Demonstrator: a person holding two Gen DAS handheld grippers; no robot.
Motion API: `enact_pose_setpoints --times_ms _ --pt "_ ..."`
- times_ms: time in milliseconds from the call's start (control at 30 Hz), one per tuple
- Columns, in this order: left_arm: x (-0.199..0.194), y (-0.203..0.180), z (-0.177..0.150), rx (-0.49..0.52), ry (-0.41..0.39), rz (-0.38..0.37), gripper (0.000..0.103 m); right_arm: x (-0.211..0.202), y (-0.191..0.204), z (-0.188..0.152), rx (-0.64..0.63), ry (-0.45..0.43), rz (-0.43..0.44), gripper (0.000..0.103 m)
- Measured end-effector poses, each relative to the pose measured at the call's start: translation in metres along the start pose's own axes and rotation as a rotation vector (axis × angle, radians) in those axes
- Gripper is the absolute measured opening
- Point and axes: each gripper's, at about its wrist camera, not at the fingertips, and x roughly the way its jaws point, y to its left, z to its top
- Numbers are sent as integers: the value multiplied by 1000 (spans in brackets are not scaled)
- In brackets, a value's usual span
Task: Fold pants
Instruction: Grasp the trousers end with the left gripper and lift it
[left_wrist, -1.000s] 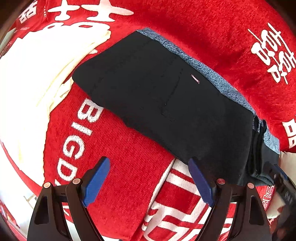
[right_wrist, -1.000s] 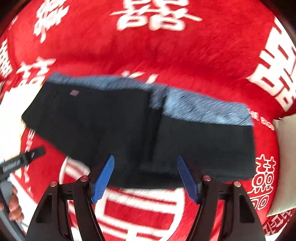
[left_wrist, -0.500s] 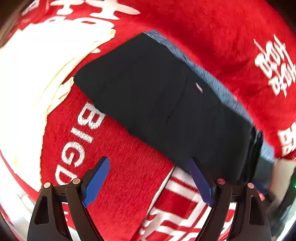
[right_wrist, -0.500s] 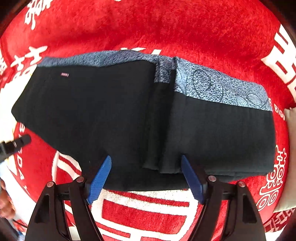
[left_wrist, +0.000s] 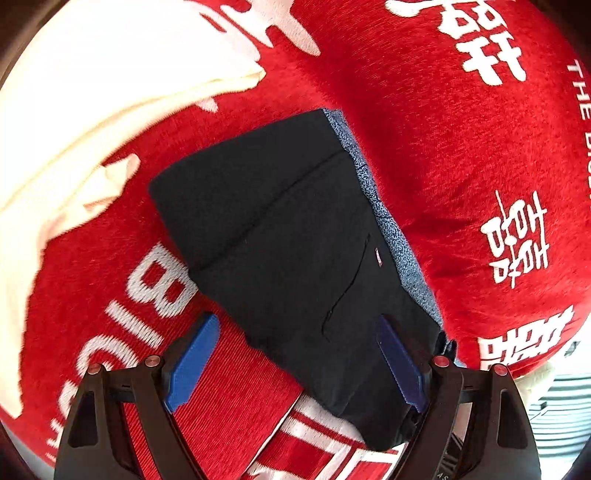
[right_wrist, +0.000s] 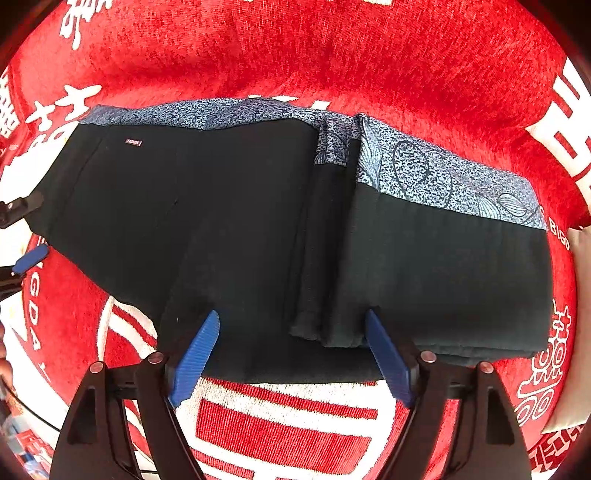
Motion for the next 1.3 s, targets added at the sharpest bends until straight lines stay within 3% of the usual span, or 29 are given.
enact_pose_setpoints --times_ms 300,400,533,667,800,833,900,1033,1233,1300 --pt "-1 -2 10 5 -42 -71 87 -1 0 -1 0 -6 -2 84" --pt "-9 -12 13 44 -78 -129 87 -1 0 -1 1 -6 0 84" --pt "12 -7 17 44 -40 -47 87 0 0 -1 -3 -7 -1 84" --pt "13 -16 17 45 -61 19 85 1 1 0 -5 -6 -4 85" --pt "14 -25 16 94 -67 167 37 -1 2 2 -28 0 -11 85" --pt "13 -23 17 99 -60 162 33 -3 3 3 -34 3 -12 85" --pt "10 -29 16 154 -64 175 31 -11 2 7 -34 -2 -2 85" --pt "3 -69 -2 414 -134 313 30 -34 0 27 -21 -30 77 85" --pt "5 -116 -36 713 -228 440 30 -47 15 95 20 42 327 86" --pt "5 -121 -41 766 -237 457 30 -48 26 118 32 69 402 87"
